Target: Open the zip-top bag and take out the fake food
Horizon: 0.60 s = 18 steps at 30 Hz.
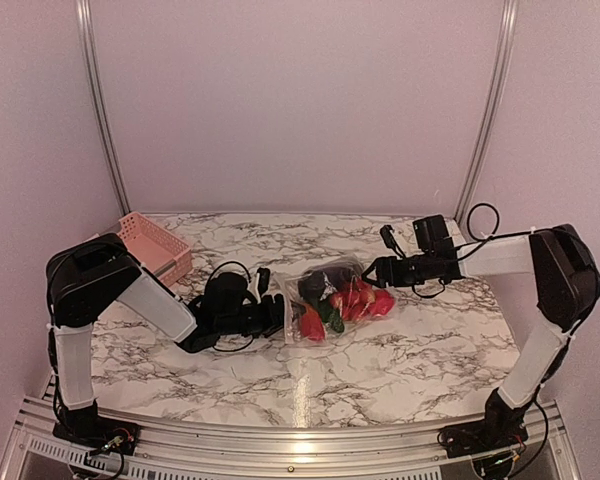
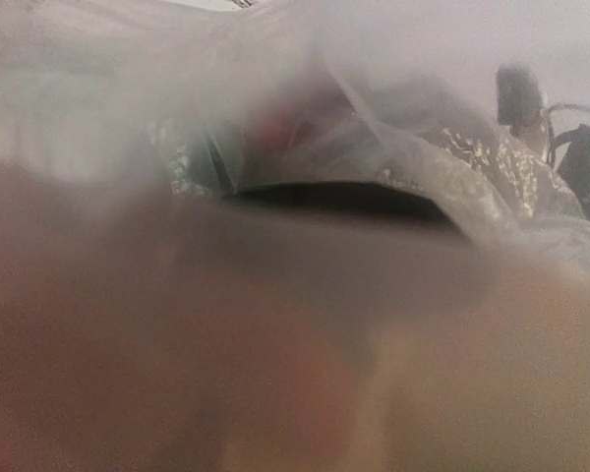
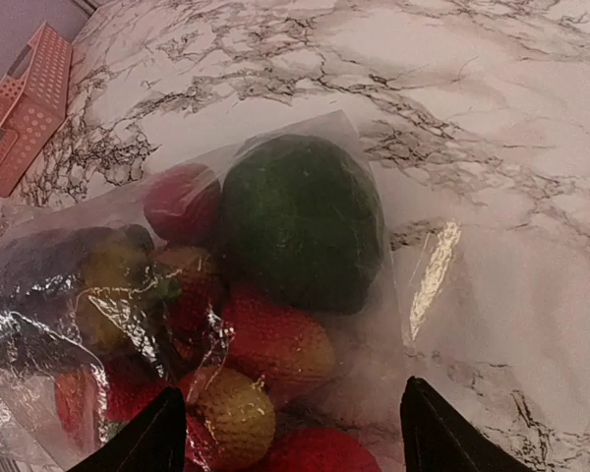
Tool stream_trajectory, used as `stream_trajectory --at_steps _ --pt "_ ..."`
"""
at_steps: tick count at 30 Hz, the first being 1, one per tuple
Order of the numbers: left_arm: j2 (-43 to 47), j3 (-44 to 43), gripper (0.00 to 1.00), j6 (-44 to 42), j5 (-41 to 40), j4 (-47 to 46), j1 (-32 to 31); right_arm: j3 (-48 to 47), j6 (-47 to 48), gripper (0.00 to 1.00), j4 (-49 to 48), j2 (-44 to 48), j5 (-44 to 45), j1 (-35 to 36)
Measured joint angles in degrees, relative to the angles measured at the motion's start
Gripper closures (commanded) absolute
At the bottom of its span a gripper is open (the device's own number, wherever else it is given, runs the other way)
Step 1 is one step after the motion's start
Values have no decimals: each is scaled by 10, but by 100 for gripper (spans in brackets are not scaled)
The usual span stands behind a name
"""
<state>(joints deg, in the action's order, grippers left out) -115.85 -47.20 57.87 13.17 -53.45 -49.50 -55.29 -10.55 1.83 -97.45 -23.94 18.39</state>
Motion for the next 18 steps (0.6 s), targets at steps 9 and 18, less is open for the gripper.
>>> stream_trajectory --at_steps 9,18 --pt "-11 -25 39 0 18 7 0 -13 9 77 -3 -45 -80 0" --pt "-41 -64 36 -7 33 48 2 9 -15 100 -41 -31 -120 -1"
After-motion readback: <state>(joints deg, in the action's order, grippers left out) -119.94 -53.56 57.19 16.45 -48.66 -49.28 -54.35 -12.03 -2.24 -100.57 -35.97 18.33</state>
